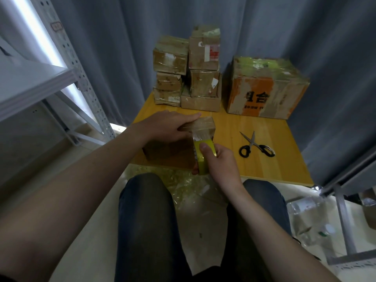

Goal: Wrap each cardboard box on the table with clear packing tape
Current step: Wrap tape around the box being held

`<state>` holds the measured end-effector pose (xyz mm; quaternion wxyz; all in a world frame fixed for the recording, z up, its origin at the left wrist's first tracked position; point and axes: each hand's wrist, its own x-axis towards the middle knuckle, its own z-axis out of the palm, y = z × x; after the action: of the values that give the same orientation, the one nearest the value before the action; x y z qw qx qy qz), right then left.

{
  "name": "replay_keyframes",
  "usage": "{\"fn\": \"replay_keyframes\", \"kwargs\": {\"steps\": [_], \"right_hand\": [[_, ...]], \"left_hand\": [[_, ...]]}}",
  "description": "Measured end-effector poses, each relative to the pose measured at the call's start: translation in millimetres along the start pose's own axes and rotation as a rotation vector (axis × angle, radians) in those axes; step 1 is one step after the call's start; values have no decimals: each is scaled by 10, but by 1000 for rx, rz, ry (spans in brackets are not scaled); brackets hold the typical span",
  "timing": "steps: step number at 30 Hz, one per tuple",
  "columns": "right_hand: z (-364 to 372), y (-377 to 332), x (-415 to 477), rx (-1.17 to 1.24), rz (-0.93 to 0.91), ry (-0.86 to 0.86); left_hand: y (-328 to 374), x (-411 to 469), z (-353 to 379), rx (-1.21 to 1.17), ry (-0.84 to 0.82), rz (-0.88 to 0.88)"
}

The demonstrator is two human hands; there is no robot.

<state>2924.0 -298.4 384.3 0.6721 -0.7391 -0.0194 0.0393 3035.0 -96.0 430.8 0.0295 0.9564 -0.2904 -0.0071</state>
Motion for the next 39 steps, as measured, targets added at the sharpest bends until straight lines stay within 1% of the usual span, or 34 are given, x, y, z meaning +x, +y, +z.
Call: {"fn": "replay_keyframes", "kwargs": {"steps": [3,7,9,11,13,14,16,17,19,21,23,24,25,26,28,29,30,31,32,34,36,39], "right_hand": [[16,32,107,11,-5,7],[40,92,166,18,-37,38],[54,134,168,-3,-54,54],[62,132,119,25,-75,61],[30,109,49,78,-126,89],[-13,95,7,117,-162,96],[-84,123,-27,176,-247,58],[-95,140,-33,197,-274,18],[-95,174,-6,222,-301,-35],[-81,184,98,180,-309,-47],[-54,183,219,131,-321,-53],[-43,176,277,110,-329,-52],[-28,174,338,91,-330,-50],[-6,161,390,69,-328,-41],[40,142,500,14,-299,-4],[59,122,544,-10,-282,14],[76,106,584,-22,-269,29],[87,101,615,-33,-258,42],[96,98,641,-38,-248,49],[111,90,663,-49,-215,53],[132,22,646,-30,-174,62],[111,-159,520,-46,-150,132]], "left_hand": [[-44,13,29,8,-12,55],[-43,1,38,-20,29,87],[-36,-8,46,-32,17,103],[-41,-8,20,-63,-6,114],[-46,13,-59,-176,-65,120],[-42,21,-105,-284,-122,123],[-59,17,-143,-484,-245,134],[-75,17,-137,-551,-278,135],[-145,18,-71,-605,-277,71],[-192,62,-17,-558,-170,-86],[-196,92,6,-370,-16,-235],[-154,86,-7,-252,40,-284],[-128,79,13,-199,57,-301],[-103,61,44,-227,10,-289],[-28,-30,123,-435,-220,-265],[8,-78,178,-464,-290,-252],[55,-122,243,-403,-301,-234],[100,-152,321,-313,-262,-236],[150,-172,381,-238,-191,-245],[188,-180,424,-214,-76,-244],[150,-167,435,-221,-65,-245],[125,-150,408,-183,-132,-278]]}}
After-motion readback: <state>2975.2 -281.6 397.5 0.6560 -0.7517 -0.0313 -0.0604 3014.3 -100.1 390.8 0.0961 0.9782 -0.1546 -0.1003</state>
